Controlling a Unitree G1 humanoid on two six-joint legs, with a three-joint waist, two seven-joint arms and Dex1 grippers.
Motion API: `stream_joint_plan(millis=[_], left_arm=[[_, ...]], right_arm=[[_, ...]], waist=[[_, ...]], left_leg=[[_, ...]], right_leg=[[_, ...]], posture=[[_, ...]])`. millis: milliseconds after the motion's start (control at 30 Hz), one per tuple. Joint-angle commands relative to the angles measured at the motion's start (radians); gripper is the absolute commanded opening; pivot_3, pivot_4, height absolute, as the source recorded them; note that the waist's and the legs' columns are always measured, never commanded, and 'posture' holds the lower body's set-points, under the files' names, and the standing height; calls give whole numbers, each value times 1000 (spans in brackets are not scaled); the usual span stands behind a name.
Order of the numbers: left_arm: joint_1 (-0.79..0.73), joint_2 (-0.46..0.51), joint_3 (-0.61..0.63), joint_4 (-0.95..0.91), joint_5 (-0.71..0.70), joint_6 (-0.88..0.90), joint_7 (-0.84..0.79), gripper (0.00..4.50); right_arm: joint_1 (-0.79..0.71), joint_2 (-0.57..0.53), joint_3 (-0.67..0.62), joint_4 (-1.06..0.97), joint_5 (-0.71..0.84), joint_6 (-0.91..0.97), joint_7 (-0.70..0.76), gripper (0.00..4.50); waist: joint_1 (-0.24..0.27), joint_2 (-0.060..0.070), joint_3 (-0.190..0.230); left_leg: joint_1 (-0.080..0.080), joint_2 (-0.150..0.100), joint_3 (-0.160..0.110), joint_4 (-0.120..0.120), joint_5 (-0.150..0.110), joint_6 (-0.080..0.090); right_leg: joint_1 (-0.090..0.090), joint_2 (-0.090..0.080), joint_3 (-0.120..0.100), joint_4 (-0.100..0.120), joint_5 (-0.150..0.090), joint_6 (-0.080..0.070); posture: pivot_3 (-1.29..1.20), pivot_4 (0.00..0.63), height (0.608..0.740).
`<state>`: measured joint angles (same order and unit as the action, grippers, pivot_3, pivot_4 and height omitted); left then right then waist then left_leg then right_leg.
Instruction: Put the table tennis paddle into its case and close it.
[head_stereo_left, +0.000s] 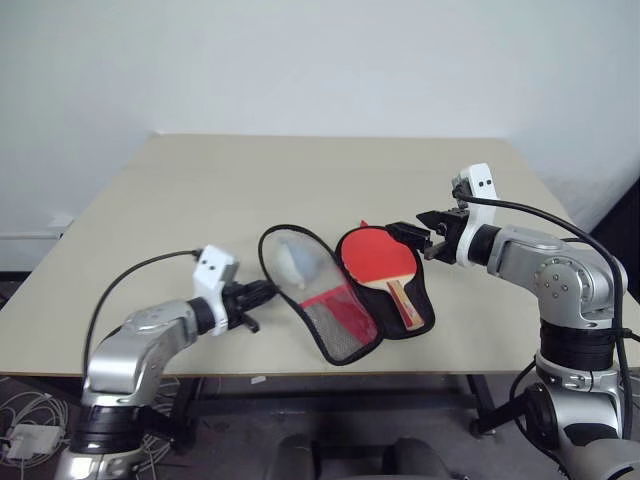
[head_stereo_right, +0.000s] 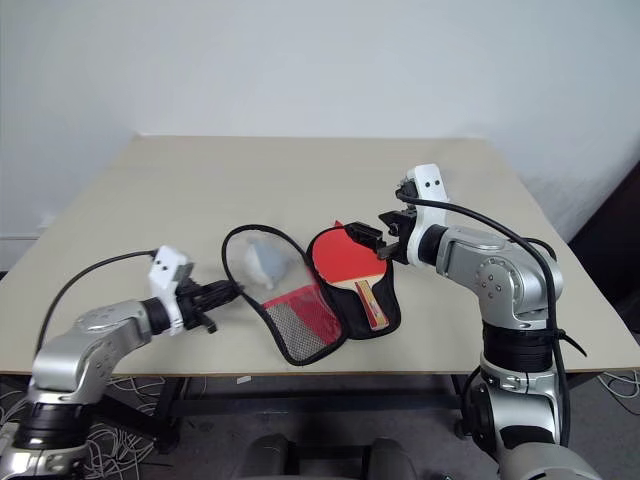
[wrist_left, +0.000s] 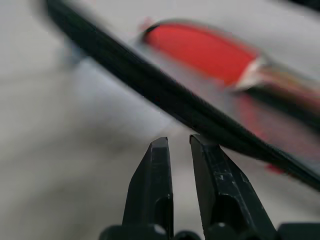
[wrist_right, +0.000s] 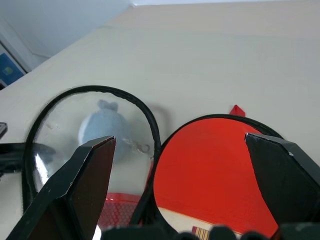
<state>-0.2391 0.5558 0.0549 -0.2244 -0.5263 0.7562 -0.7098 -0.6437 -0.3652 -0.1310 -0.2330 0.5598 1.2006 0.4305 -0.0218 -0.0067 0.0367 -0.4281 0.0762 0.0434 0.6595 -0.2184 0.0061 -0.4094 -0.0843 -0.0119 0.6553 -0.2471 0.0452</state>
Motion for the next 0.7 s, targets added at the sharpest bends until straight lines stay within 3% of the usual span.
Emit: stream_joint_plan(millis=[33,167,300,433,567,700], left_arm=[[-162,-69,-92,2,56,-2,61,668],[-346,-231,-170,140,127,-20,154,668],[-381,-276,-195,213,159,-33,158,668],[-356,-246,-146,254,177,-14,188,668],[-337,-139,-43,284,135,13,142,668],[-425,-114,56,400,85,51,137,668]], right_arm=[[-13,12,-14,-22,13,-29,-13,4500],[-29,28,-14,-5,8,-42,-28,4500],[-44,26,-23,9,4,-54,-37,4500],[-46,16,-42,15,1,-62,-53,4500],[-34,8,-51,2,10,-57,-59,4500],[-32,-35,-21,9,10,-77,-9,4500]], waist=[[2,0,0],[5,0,0],[-8,1,0],[-11,1,0],[-11,1,0],[0,1,0]], left_leg=[[0,0,0,0,0,0],[0,-2,-1,2,0,1],[1,-2,-1,-1,0,1],[1,-2,-1,-1,0,1],[1,-2,-1,-1,0,1],[0,-2,-2,0,0,1]], right_leg=[[0,0,0,0,0,0],[2,0,0,0,0,0],[0,0,2,0,0,1],[-1,1,2,2,0,0],[-1,1,2,1,0,0],[0,0,1,1,0,0]], posture=[[0,0,740],[0,0,740],[0,0,740],[0,0,740],[0,0,740],[0,0,740]])
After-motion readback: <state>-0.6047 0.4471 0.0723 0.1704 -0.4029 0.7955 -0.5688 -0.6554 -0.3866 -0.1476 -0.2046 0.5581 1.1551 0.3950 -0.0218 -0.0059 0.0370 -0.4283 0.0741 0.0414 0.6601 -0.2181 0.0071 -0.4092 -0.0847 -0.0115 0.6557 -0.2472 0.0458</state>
